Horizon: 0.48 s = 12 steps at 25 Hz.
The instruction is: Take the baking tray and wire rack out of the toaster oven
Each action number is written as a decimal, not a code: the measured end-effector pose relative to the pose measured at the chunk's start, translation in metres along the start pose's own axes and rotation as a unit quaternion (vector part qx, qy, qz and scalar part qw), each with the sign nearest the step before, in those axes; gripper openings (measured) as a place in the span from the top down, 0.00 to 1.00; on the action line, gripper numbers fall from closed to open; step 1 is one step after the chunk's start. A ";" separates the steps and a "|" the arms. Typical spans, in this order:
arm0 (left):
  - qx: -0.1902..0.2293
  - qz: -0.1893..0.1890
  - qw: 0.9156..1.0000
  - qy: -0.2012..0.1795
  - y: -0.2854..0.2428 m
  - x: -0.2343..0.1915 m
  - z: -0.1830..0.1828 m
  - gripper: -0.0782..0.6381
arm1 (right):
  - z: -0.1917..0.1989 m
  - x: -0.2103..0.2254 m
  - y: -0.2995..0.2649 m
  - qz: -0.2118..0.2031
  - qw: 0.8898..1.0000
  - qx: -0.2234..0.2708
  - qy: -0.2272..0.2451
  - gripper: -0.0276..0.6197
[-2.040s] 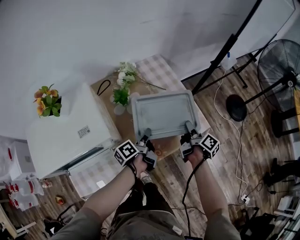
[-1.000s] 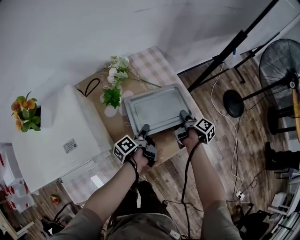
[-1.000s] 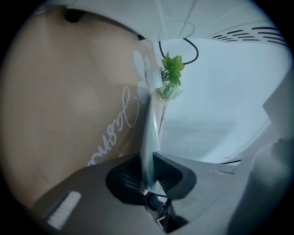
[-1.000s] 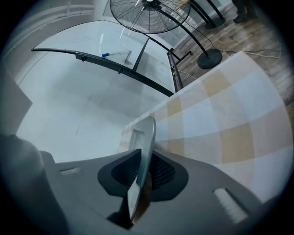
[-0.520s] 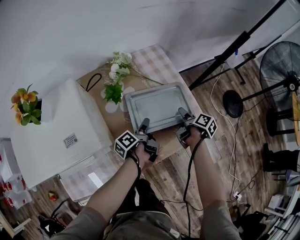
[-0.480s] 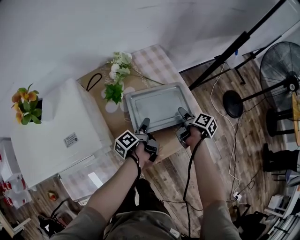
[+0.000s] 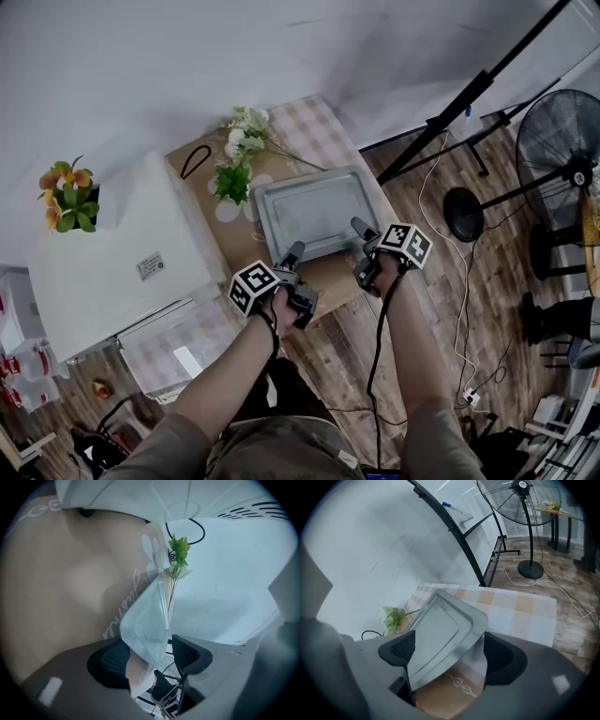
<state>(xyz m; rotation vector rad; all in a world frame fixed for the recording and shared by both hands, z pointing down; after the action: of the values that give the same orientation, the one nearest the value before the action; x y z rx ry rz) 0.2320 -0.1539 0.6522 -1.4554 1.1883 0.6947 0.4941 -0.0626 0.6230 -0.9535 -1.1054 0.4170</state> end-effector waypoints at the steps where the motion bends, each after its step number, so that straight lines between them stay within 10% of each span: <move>1: -0.001 -0.001 1.000 0.007 0.002 -0.001 0.002 0.51 | 0.001 0.000 0.003 -0.004 1.000 0.003 -0.001 0.23; 12: -0.028 0.034 0.999 -0.002 0.039 0.019 0.039 0.49 | 0.044 -0.039 0.059 -0.093 0.991 0.067 0.064 0.48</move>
<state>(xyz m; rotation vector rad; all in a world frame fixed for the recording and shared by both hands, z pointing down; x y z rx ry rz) 0.2097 -0.1192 0.6110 -1.4659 1.2278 0.7828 0.4479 -0.0382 0.5580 -0.7417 -1.0263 0.2712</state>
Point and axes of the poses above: the fingertips, and each gripper's own axes: y backward along the fingers, x to its right, z out of its underside, the point moved 9 cm from there along y, backward along the fingers, and after that the axes turned 15 degrees about -x, right-handed, at the moved point
